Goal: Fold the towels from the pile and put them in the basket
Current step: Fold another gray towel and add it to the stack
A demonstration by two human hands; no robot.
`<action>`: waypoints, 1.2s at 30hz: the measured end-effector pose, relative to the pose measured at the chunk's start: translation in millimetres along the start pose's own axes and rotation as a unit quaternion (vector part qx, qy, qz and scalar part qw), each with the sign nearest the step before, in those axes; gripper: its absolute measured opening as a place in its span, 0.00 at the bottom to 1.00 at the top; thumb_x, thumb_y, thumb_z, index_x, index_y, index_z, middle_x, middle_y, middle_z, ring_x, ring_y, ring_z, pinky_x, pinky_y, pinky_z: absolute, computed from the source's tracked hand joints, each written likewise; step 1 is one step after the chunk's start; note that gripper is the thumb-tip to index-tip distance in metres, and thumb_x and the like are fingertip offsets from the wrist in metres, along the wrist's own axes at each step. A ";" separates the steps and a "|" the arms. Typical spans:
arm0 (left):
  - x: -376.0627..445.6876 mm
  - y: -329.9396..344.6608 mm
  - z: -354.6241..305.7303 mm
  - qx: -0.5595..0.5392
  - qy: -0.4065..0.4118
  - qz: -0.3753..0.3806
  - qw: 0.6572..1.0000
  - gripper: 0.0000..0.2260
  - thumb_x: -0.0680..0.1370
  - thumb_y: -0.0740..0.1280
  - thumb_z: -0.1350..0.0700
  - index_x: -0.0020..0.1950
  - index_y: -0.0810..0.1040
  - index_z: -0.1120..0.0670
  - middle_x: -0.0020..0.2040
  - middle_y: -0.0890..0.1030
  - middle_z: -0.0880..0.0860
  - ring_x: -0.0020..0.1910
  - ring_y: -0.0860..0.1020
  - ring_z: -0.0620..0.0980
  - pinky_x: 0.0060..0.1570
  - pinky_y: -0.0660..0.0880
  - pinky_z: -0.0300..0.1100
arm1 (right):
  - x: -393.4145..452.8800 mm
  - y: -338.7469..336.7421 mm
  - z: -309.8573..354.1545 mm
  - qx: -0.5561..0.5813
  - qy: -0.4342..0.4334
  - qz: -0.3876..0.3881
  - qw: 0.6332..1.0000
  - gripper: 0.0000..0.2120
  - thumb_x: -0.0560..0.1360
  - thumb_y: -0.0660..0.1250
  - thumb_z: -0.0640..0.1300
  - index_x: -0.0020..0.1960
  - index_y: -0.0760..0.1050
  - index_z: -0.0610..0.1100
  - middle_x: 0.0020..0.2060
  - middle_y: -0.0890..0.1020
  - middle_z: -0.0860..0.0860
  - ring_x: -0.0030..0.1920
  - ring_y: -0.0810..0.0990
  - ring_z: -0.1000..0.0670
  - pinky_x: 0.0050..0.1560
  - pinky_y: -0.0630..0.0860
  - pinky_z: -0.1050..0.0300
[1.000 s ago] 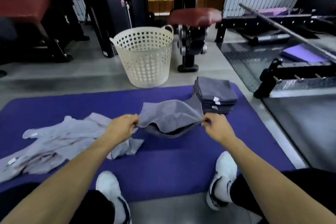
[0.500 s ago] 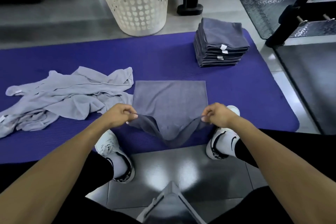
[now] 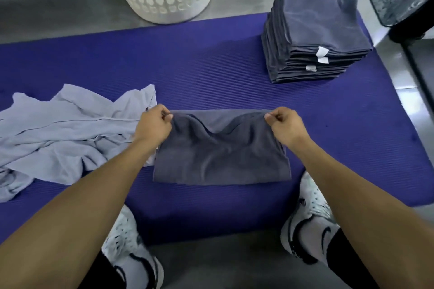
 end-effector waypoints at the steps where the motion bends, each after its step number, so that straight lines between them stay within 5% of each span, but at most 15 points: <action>1: 3.4 12.8 -5.4 0.057 0.015 0.026 0.998 0.05 0.79 0.66 0.55 0.53 0.77 0.54 0.50 0.81 0.56 0.52 0.79 0.59 0.52 0.76 0.51 | 5.6 4.3 -2.5 0.007 0.003 0.004 1.000 0.09 0.81 0.64 0.48 0.48 0.77 0.43 0.41 0.81 0.49 0.41 0.78 0.49 0.37 0.76 0.57; 4: 1.0 41.7 -42.1 0.073 0.117 0.053 0.989 0.10 0.78 0.67 0.56 0.58 0.79 0.56 0.54 0.80 0.58 0.55 0.78 0.58 0.56 0.74 0.51 | 11.6 13.4 -11.3 0.053 0.006 0.021 0.998 0.08 0.80 0.67 0.47 0.44 0.78 0.45 0.40 0.82 0.48 0.40 0.80 0.50 0.42 0.79 0.52; 8: -27.3 77.3 -117.9 -0.040 0.250 0.112 0.961 0.08 0.78 0.69 0.58 0.56 0.82 0.56 0.51 0.82 0.52 0.49 0.78 0.47 0.56 0.74 0.45 | 1.8 11.9 -20.1 0.116 0.023 0.063 0.991 0.01 0.78 0.70 0.42 0.47 0.80 0.46 0.41 0.84 0.49 0.39 0.81 0.55 0.36 0.76 0.66; 12: -56.2 109.4 -174.7 -0.067 0.315 0.178 0.930 0.14 0.79 0.69 0.51 0.62 0.80 0.53 0.59 0.81 0.48 0.59 0.77 0.44 0.62 0.70 0.39 | -12.8 -4.8 -17.5 0.171 -0.008 0.073 0.982 0.02 0.77 0.71 0.39 0.49 0.81 0.43 0.43 0.85 0.41 0.42 0.83 0.50 0.42 0.79 0.62; 18: -62.6 132.8 -195.7 -0.061 0.292 0.222 0.928 0.06 0.79 0.68 0.49 0.44 0.77 0.50 0.41 0.81 0.45 0.43 0.79 0.44 0.47 0.76 0.45 | -24.7 -23.1 -40.3 0.201 -0.004 0.069 0.977 0.03 0.77 0.71 0.41 0.50 0.81 0.44 0.42 0.84 0.38 0.41 0.82 0.44 0.47 0.80 0.53; 23: -47.1 141.3 -211.0 -0.048 0.285 0.211 0.934 0.03 0.79 0.68 0.53 0.49 0.79 0.52 0.43 0.81 0.48 0.44 0.79 0.48 0.48 0.76 0.44 | -21.2 -0.3 -88.3 0.153 0.035 0.167 0.973 0.04 0.77 0.71 0.42 0.51 0.80 0.47 0.46 0.86 0.53 0.48 0.84 0.55 0.52 0.81 0.57; 26: -23.6 160.0 -220.6 -0.007 0.268 0.199 0.943 0.04 0.79 0.68 0.54 0.52 0.81 0.52 0.44 0.82 0.50 0.44 0.79 0.48 0.49 0.75 0.43 | -15.6 9.9 -119.1 0.129 0.068 0.178 0.973 0.05 0.78 0.69 0.39 0.53 0.80 0.41 0.48 0.84 0.50 0.51 0.83 0.52 0.56 0.79 0.52; 30: 10.3 197.7 -217.2 0.071 0.219 0.198 0.953 0.05 0.78 0.68 0.54 0.52 0.81 0.52 0.42 0.81 0.51 0.46 0.80 0.52 0.49 0.76 0.46 | -16.8 16.3 -140.2 0.103 0.098 0.177 0.974 0.06 0.79 0.67 0.42 0.45 0.79 0.42 0.41 0.82 0.51 0.43 0.80 0.52 0.45 0.76 0.57; 36: 19.6 234.4 -217.6 0.038 0.171 0.215 0.961 0.07 0.76 0.71 0.50 0.48 0.82 0.52 0.43 0.80 0.46 0.46 0.78 0.46 0.45 0.69 0.37 | -27.4 18.8 -178.6 0.149 0.166 0.187 0.957 0.12 0.81 0.64 0.48 0.53 0.81 0.41 0.49 0.83 0.45 0.53 0.81 0.45 0.57 0.77 0.52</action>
Point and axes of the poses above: each hand's wrist, its own x-axis towards the middle knuckle, its own y-axis out of the palm, z = x × y, the point moved 10 cm from there along x, towards the middle knuckle
